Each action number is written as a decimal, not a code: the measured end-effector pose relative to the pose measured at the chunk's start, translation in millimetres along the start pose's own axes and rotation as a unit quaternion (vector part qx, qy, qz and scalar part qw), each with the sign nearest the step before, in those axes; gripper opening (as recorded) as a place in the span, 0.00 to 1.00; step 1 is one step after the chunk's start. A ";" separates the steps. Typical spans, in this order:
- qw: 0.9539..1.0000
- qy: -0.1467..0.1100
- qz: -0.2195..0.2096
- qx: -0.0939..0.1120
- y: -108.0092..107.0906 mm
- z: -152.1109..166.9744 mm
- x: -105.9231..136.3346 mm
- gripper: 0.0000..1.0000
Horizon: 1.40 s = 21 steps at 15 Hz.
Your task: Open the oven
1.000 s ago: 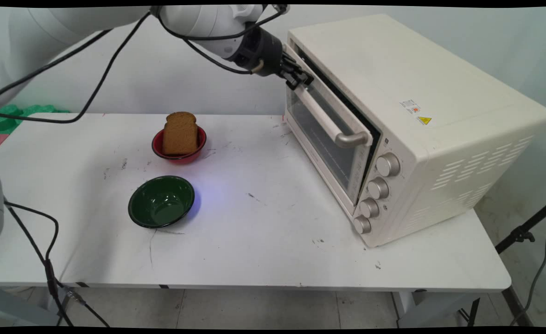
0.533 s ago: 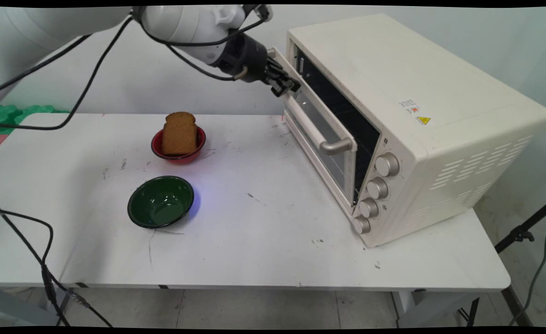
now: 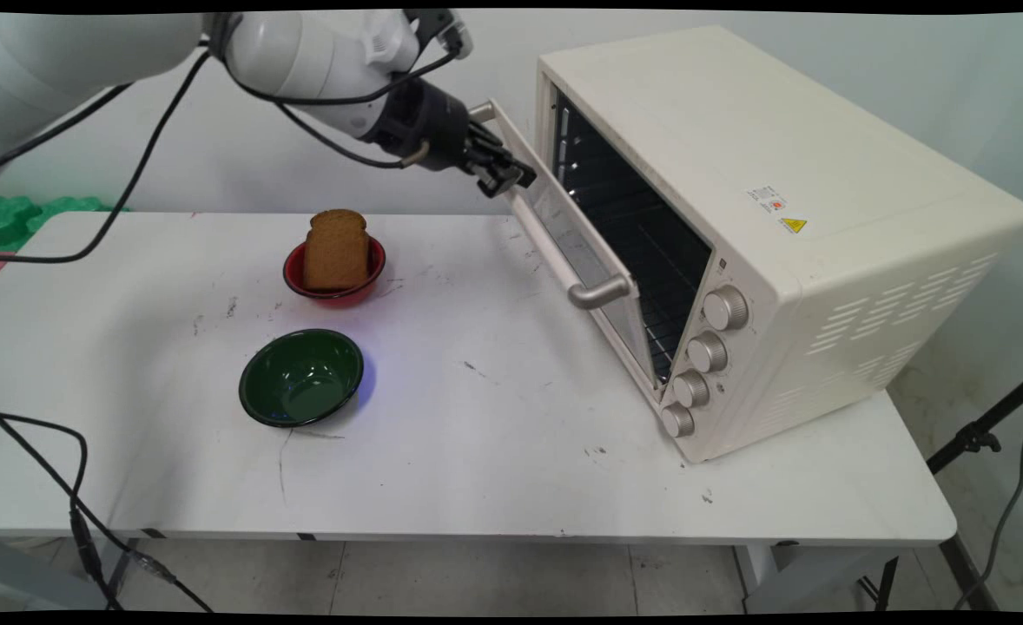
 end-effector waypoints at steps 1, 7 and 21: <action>1.000 -0.001 -0.001 -0.001 -0.5 -2.0 -4.9 0.00; 1.000 -0.011 -0.003 -0.006 -2.5 -11.7 -34.5 0.00; 0.999 -0.027 -0.003 -0.024 -7.2 -13.1 -118.4 0.00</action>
